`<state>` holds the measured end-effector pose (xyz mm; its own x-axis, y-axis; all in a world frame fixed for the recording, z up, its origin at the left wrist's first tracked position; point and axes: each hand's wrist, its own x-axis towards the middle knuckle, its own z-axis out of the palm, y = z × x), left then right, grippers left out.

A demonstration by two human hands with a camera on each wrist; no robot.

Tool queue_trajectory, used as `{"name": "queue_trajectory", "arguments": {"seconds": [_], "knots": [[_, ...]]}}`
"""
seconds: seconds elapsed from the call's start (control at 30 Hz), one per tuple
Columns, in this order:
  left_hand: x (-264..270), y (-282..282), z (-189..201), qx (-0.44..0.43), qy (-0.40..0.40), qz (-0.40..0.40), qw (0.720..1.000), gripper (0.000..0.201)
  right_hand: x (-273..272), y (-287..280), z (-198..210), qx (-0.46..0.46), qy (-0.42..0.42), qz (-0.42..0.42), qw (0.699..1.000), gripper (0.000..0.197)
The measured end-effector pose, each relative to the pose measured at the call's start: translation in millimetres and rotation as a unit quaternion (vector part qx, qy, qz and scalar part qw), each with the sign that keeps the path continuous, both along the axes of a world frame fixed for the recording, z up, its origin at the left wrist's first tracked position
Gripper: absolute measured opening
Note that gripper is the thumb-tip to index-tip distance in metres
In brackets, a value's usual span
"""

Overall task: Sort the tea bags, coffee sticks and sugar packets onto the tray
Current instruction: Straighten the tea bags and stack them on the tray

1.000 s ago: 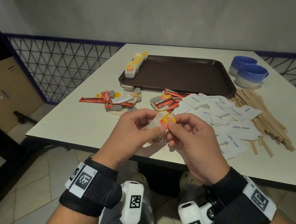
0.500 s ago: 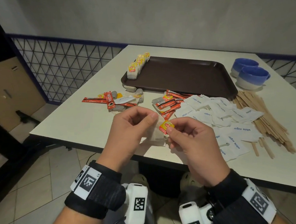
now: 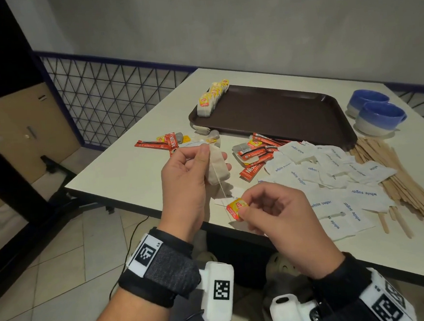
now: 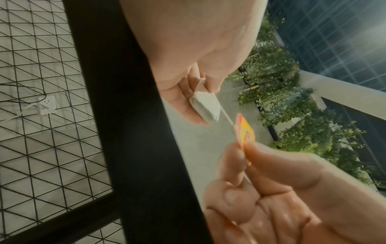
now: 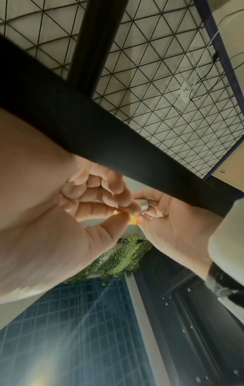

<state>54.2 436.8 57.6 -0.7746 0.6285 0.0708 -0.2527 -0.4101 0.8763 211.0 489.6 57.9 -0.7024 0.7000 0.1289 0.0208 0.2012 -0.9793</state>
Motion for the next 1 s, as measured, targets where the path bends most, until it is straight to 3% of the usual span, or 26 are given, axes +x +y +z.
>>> {"name": "queue_trajectory", "arguments": {"seconds": [0.23,0.43,0.57,0.77,1.0], "knots": [[-0.2,3.5,-0.3,0.001,-0.015,0.044,0.999,0.018,0.3,0.9,-0.6,-0.001,-0.004,0.008,1.000,0.012],[-5.2,3.2,0.3,0.010,-0.045,0.071,0.996,0.021,4.9,1.0,3.3,-0.073,0.045,0.015,0.996,0.009],[-5.9,2.3,1.1,0.010,-0.053,0.066,0.996,0.027,5.3,1.9,0.4,-0.036,0.027,0.025,0.999,0.016],[-6.9,-2.9,2.3,0.046,-0.082,0.032,0.995,0.027,-2.2,0.4,-2.6,0.004,-0.034,0.010,0.999,0.011],[-14.0,-9.2,2.3,0.049,-0.120,-0.071,0.989,0.025,-5.6,1.9,1.9,-0.068,-0.033,-0.013,0.997,0.007]]}}
